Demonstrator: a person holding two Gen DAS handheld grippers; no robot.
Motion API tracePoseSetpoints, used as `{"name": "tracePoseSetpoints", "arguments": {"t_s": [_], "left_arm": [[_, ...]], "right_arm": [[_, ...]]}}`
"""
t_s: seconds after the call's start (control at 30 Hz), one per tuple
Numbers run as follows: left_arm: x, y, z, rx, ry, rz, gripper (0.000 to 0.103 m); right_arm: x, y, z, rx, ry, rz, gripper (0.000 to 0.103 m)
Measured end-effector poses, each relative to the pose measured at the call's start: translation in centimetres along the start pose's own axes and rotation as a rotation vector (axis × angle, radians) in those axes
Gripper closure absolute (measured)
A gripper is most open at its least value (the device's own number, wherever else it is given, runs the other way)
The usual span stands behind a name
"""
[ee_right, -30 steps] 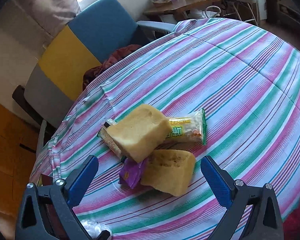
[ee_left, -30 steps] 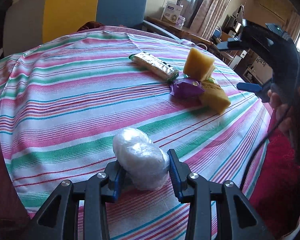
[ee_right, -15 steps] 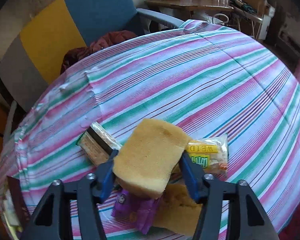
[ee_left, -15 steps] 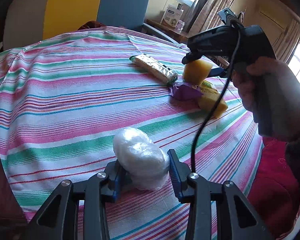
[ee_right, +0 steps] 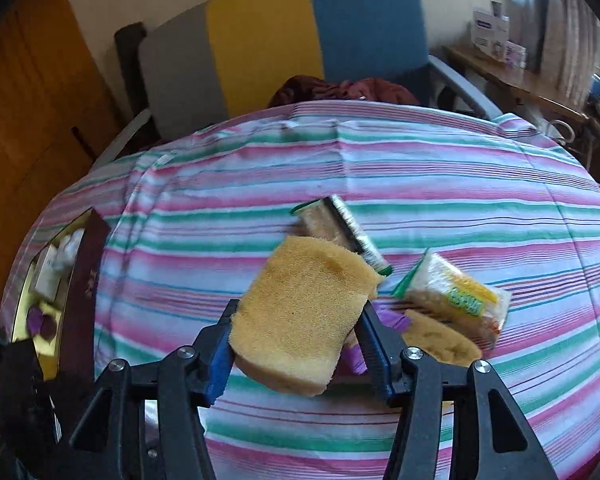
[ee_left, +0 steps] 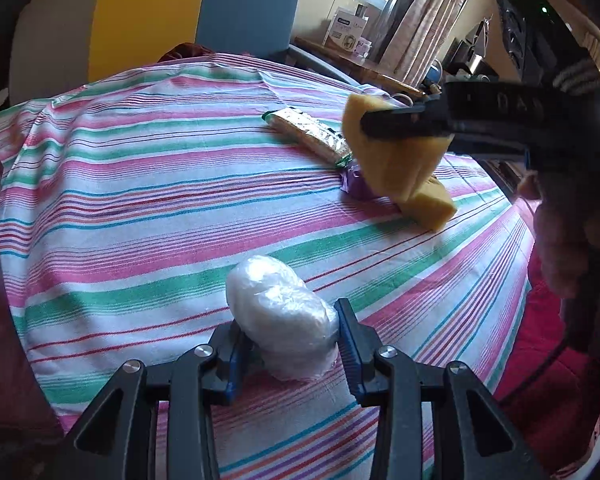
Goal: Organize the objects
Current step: 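Place the plastic bundle in the tray with the left tool while the right tool holds the sponge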
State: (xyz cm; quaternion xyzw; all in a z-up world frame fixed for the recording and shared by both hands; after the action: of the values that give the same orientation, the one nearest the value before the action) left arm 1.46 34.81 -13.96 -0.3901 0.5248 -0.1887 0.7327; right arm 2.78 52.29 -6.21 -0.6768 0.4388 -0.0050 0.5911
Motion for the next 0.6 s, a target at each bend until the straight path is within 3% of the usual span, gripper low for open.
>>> {"name": "tracePoseSetpoints", "arguments": {"t_s": [0.33,0.6], "left_arm": [[1.7,-2.4,-0.5,-0.077,-0.004,-0.033,0.064],[2.1,-3.6,-0.2,-0.095,0.005,-0.028,0.064]], "right_arm": [[4.1,2.7,-2.8,-0.123,-0.145,-0.121,0.046],[5.0,4.0,-2.6,-0.049,-0.191,-0.154,0.049]]}}
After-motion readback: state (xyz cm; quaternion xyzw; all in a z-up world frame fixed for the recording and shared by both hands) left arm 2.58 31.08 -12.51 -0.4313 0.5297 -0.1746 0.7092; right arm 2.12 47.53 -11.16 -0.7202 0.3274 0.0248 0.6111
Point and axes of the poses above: each gripper's, at about its wrist camera, not at the fingertips, and y roughly the way its jaws point, z to its right, x to its underside, the point moved 3 cm from there along y, roughly the way its jaws point, and after that the axes turned 13 degrees about y, right-handed, at the moved point
